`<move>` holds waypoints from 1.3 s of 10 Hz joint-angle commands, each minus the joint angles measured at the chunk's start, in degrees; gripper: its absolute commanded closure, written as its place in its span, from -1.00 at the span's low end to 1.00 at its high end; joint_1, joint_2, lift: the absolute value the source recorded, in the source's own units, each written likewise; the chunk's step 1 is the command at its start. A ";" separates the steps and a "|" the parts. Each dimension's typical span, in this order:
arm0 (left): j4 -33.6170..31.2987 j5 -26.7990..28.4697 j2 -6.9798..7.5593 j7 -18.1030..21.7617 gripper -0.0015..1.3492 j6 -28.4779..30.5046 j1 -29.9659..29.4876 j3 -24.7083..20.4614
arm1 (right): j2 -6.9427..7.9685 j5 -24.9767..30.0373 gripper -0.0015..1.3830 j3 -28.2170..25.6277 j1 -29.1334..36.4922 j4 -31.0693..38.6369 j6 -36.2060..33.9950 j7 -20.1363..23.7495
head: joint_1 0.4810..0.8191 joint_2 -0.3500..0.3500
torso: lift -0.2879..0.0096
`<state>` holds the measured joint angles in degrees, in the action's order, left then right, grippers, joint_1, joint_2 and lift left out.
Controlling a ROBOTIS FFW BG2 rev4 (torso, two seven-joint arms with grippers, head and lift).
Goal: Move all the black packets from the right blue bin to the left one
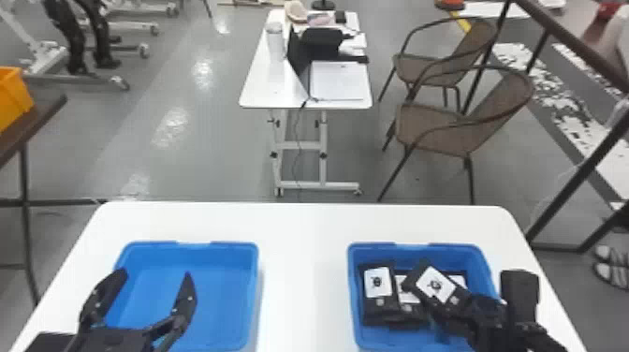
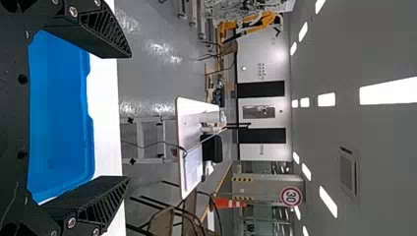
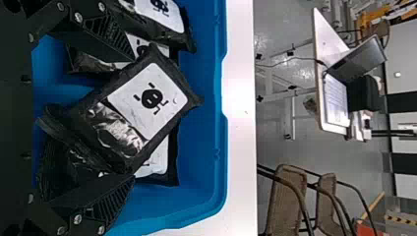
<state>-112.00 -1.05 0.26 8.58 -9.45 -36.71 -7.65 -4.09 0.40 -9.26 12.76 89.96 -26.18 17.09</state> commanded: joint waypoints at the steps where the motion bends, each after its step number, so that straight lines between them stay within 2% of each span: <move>1: 0.20 0.00 -0.41 0.12 -0.79 -0.22 0.06 0.00 | -0.39 1.97 -0.75 -0.05 -2.04 -2.69 -1.59 0.41 | 0.27 -0.07 | 0.94; 2: 0.29 0.00 -0.41 0.12 -0.79 -0.22 0.06 0.00 | -0.30 2.41 -0.75 0.04 -2.92 -4.09 -1.77 0.41 | 0.27 -0.09 | 0.94; 3: 0.29 0.00 -0.41 0.12 -0.79 -0.30 0.06 0.00 | -0.30 2.41 -0.64 0.04 -4.06 -5.59 -1.86 0.41 | 0.27 -0.10 | 0.94; 5: 0.55 0.00 -0.41 0.12 -0.79 -0.57 0.06 0.00 | -0.39 0.56 0.34 -0.05 -4.68 -6.82 -2.12 1.46 | 0.27 -0.10 | 0.94; 6: 0.64 0.00 -0.41 0.12 -0.79 -0.74 0.06 0.00 | -0.13 -1.28 0.62 -0.05 -4.41 -6.82 -3.97 1.46 | 0.27 -0.09 | 0.94; 7: 0.64 0.09 -0.41 0.12 -0.79 -0.74 0.06 0.00 | 0.05 -2.69 0.77 0.30 -3.36 -6.20 -4.05 1.46 | 0.27 -0.07 | 0.94; 9: 0.73 0.00 -0.41 0.12 -0.79 -0.83 0.06 -0.09 | 1.63 -2.69 0.78 0.04 -2.13 -4.36 -3.79 1.46 | 0.27 -0.01 | 0.94; 11: 0.82 0.09 -0.41 0.21 -0.79 -0.83 0.24 -0.09 | 1.72 -6.91 0.81 0.30 -0.81 -0.84 -2.74 1.46 | 0.27 0.03 | 0.94; 13: 0.91 0.09 -0.41 0.30 -0.79 -0.83 0.50 -0.09 | 1.72 -10.16 0.81 1.00 1.56 9.00 -8.36 1.99 | 0.27 0.09 | 0.94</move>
<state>-111.10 -0.95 0.26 8.88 -10.29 -36.23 -7.74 -2.37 -9.08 -8.49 13.66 96.01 -32.80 19.16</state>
